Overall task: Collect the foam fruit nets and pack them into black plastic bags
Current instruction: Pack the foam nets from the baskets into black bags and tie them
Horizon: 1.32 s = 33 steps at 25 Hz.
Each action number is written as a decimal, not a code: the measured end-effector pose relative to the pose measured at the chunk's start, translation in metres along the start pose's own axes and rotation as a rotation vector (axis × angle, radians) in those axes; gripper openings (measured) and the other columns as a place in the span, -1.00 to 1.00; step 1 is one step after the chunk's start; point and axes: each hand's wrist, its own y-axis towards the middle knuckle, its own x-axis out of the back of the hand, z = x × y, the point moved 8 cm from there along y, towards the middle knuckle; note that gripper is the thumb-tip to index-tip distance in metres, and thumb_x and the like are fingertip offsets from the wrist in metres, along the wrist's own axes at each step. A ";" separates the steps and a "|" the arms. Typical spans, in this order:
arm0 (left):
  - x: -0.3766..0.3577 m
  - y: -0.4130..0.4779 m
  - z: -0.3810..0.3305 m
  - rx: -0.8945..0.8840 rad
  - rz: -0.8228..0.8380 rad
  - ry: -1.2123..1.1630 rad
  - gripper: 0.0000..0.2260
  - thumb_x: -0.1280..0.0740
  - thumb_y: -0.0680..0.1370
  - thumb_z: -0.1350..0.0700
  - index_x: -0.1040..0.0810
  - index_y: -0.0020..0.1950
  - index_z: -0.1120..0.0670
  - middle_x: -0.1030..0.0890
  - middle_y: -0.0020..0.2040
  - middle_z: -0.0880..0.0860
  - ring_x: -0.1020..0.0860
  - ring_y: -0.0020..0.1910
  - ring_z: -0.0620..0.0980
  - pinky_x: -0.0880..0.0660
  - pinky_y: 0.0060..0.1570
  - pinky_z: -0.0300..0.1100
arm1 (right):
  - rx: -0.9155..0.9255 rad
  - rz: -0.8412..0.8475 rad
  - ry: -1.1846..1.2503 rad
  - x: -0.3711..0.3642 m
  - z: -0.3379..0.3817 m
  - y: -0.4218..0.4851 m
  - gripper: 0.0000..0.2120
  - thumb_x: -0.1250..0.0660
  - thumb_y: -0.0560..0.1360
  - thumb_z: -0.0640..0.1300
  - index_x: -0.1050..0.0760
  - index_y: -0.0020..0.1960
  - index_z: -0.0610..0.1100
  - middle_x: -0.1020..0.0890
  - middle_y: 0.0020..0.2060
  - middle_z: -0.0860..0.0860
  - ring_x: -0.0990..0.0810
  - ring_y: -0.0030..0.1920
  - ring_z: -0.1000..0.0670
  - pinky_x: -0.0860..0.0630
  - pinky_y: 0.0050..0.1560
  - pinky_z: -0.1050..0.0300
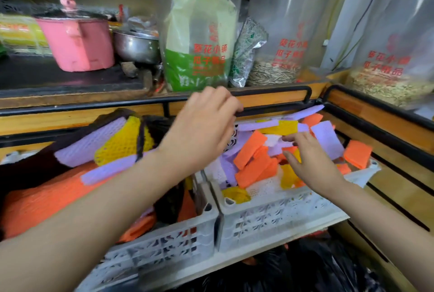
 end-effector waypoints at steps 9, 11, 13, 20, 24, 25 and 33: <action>-0.277 -0.016 0.004 0.414 0.718 -0.186 -0.56 -0.22 0.59 -0.01 -0.26 0.40 0.16 -0.34 0.35 0.17 -0.31 0.34 0.15 -0.28 0.29 0.00 | -0.402 0.269 0.010 -0.077 -0.143 0.025 -0.37 -0.30 0.53 0.01 -0.14 0.42 -0.29 -0.40 0.29 -0.29 -0.42 0.28 -0.24 -0.36 0.14 -0.01; -0.307 -0.022 0.008 0.494 0.758 -0.234 -0.48 -0.23 0.59 -0.04 -0.18 0.45 0.18 -0.28 0.41 0.19 -0.27 0.38 0.16 -0.26 0.33 0.03 | -0.477 0.307 0.053 -0.097 -0.155 0.032 -0.22 -0.33 0.50 0.07 -0.03 0.44 -0.36 -0.39 0.31 -0.30 -0.41 0.30 -0.24 -0.36 0.18 -0.01; -0.330 -0.025 0.013 0.599 0.755 -0.312 -0.39 -0.24 0.58 -0.05 -0.08 0.50 0.19 -0.21 0.46 0.19 -0.22 0.43 0.16 -0.22 0.38 0.03 | -0.501 0.302 0.098 -0.114 -0.163 0.041 -0.12 -0.41 0.45 0.03 0.04 0.44 -0.40 -0.35 0.33 -0.32 -0.39 0.32 -0.23 -0.36 0.22 -0.01; -0.355 -0.030 0.030 0.909 0.538 -0.551 -0.75 -0.28 0.57 0.17 -0.39 0.21 0.24 -0.54 0.13 0.24 -0.51 0.10 0.20 -0.38 -0.05 -0.13 | -0.457 0.066 0.265 -0.096 -0.161 0.059 -0.31 -0.47 0.36 -0.29 -0.18 0.35 -0.35 -0.46 0.21 -0.26 -0.45 0.23 -0.21 -0.32 0.11 0.14; -0.314 -0.024 0.030 1.046 0.235 -0.685 -0.80 -0.22 0.60 0.18 -0.46 0.19 0.21 -0.58 0.09 0.17 -0.54 0.05 0.12 -0.37 -0.10 -0.19 | -0.383 -0.108 0.478 -0.056 -0.131 0.065 -0.49 -0.42 0.44 -0.28 -0.27 0.30 -0.24 -0.54 -0.04 0.00 -0.52 -0.16 0.12 -0.42 -0.20 0.36; -0.305 -0.023 0.023 1.057 0.188 -0.801 -0.82 -0.22 0.61 0.18 -0.46 0.18 0.18 -0.58 0.07 0.14 -0.56 -0.02 0.04 -0.44 -0.09 -0.22 | -0.364 -0.124 0.559 -0.050 -0.121 0.067 -0.52 -0.41 0.45 -0.27 -0.28 0.29 -0.22 -0.52 -0.09 0.05 -0.50 -0.20 0.19 -0.42 -0.25 0.44; -0.276 -0.014 -0.028 1.094 0.096 -1.732 -0.72 -0.14 0.64 0.12 -0.46 0.26 0.22 -0.61 0.13 0.19 -0.63 0.03 0.02 -0.60 -0.07 -0.16 | -0.133 0.094 0.639 -0.078 -0.053 0.068 -0.75 -0.35 0.49 -0.24 -0.44 0.12 -0.03 -0.56 -0.05 0.09 -0.54 -0.19 0.17 -0.47 -0.21 0.35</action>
